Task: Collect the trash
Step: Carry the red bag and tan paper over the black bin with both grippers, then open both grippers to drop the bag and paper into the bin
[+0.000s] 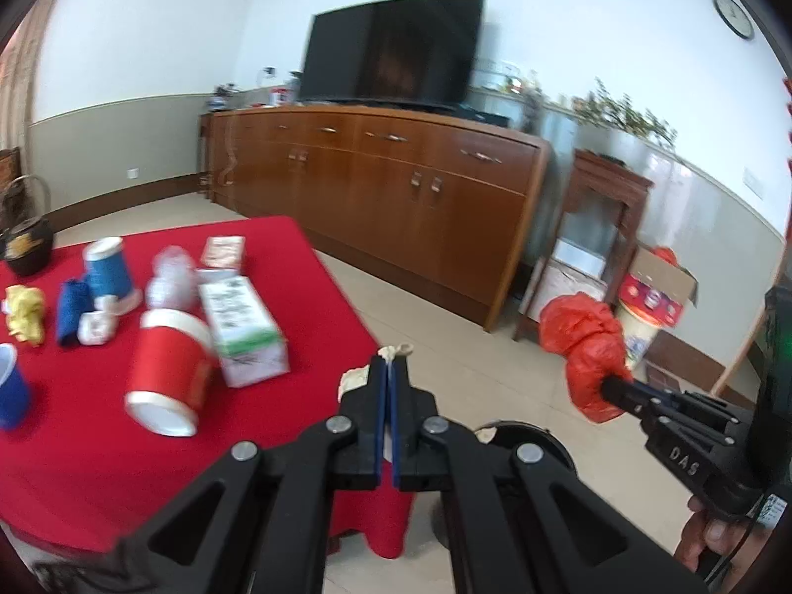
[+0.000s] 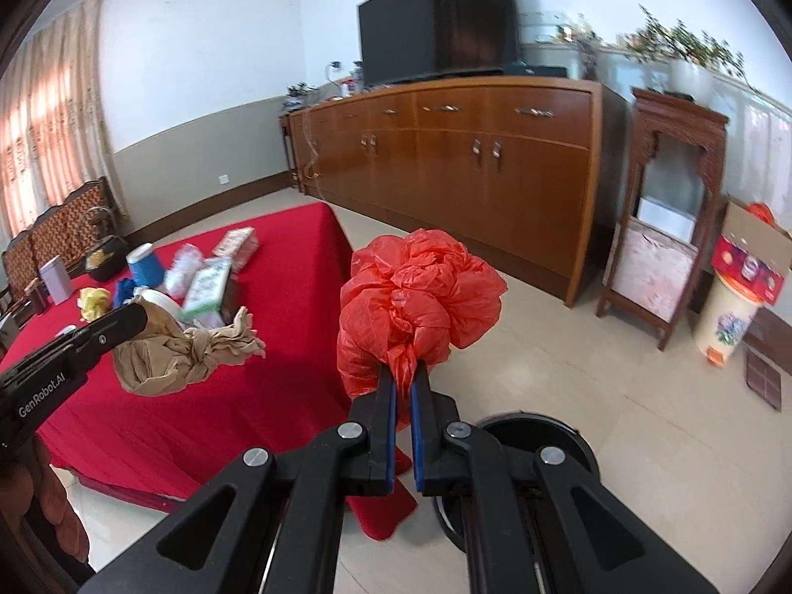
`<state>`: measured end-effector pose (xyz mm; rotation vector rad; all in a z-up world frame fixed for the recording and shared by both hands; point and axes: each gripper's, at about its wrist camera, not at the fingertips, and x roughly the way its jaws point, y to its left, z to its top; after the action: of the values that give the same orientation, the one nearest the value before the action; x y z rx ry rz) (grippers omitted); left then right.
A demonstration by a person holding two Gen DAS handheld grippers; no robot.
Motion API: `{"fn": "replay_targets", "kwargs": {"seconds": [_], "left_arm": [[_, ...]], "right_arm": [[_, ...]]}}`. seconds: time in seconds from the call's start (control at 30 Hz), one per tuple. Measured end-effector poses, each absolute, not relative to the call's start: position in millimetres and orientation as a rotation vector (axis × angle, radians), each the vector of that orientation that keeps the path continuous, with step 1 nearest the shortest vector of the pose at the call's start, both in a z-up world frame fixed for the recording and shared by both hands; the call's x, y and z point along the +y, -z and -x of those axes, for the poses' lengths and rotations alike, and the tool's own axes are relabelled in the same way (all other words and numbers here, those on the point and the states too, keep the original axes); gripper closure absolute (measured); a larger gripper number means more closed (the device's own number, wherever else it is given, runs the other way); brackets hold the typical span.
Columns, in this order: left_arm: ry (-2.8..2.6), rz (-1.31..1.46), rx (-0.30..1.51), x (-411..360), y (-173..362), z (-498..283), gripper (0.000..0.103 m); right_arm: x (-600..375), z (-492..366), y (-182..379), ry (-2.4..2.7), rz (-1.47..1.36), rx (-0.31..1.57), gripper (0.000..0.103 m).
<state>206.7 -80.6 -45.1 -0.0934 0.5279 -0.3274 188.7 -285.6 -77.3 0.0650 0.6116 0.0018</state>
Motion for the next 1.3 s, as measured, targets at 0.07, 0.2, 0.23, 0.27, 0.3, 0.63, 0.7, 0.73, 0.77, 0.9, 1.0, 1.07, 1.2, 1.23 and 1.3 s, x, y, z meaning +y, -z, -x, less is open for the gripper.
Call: {"fn": "replay_targets", "kwargs": {"seconds": [0.07, 0.2, 0.23, 0.27, 0.3, 0.63, 0.7, 0.73, 0.77, 0.9, 1.0, 1.07, 1.2, 1.23, 1.3], "left_arm": [[0.364, 0.083, 0.539, -99.0, 47.6, -206.5, 0.102], [0.435, 0.065, 0.566, -134.6, 56.5, -204.8, 0.102], [0.447, 0.059, 0.572, -141.8, 58.7, -204.5, 0.102], [0.46, 0.056, 0.578, -148.7, 60.9, -203.5, 0.102], [0.476, 0.05, 0.588, -157.4, 63.9, -203.4, 0.102], [0.555, 0.008, 0.677, -211.3, 100.1, -209.6, 0.102], [0.562, 0.005, 0.702, -217.8, 111.2, -212.5, 0.102], [0.565, 0.008, 0.714, -218.6, 115.1, -214.2, 0.102], [0.568, 0.009, 0.726, -220.4, 121.1, -214.7, 0.102], [0.577, 0.016, 0.791, -229.1, 146.6, -226.3, 0.102], [0.582, 0.006, 0.829, -237.3, 164.8, -233.8, 0.102], [0.583, -0.004, 0.848, -241.9, 174.3, -238.2, 0.102], [0.584, -0.021, 0.89, -251.2, 194.2, -249.4, 0.102], [0.585, -0.029, 0.903, -252.8, 199.4, -252.0, 0.102], [0.588, -0.041, 0.925, -257.3, 206.8, -254.1, 0.102]], "right_arm": [[-302.9, -183.1, 84.9, 0.026, -0.076, 0.629, 0.098], [-332.7, -174.7, 99.6, 0.074, -0.098, 0.661, 0.098], [-339.8, -172.7, 102.9, 0.084, -0.102, 0.668, 0.098], [-348.7, -170.3, 107.3, 0.097, -0.106, 0.678, 0.098], [-353.5, -168.8, 110.6, 0.105, -0.108, 0.685, 0.098], [-396.9, -169.7, 151.7, 0.147, -0.133, 0.781, 0.098], [-401.8, -173.5, 162.8, 0.144, -0.133, 0.804, 0.098], [-403.6, -176.0, 168.5, 0.144, -0.134, 0.816, 0.098], [-406.6, -178.8, 176.1, 0.141, -0.135, 0.832, 0.098], [-414.3, -190.7, 204.2, 0.128, -0.14, 0.888, 0.098], [-420.8, -202.1, 229.9, 0.117, -0.145, 0.934, 0.098], [-426.2, -210.5, 248.4, 0.107, -0.155, 0.966, 0.098], [-431.8, -224.9, 278.0, 0.085, -0.157, 1.025, 0.098], [-431.9, -227.6, 282.8, 0.077, -0.152, 1.035, 0.098], [-432.2, -232.2, 292.8, 0.062, -0.142, 1.056, 0.098]]}}
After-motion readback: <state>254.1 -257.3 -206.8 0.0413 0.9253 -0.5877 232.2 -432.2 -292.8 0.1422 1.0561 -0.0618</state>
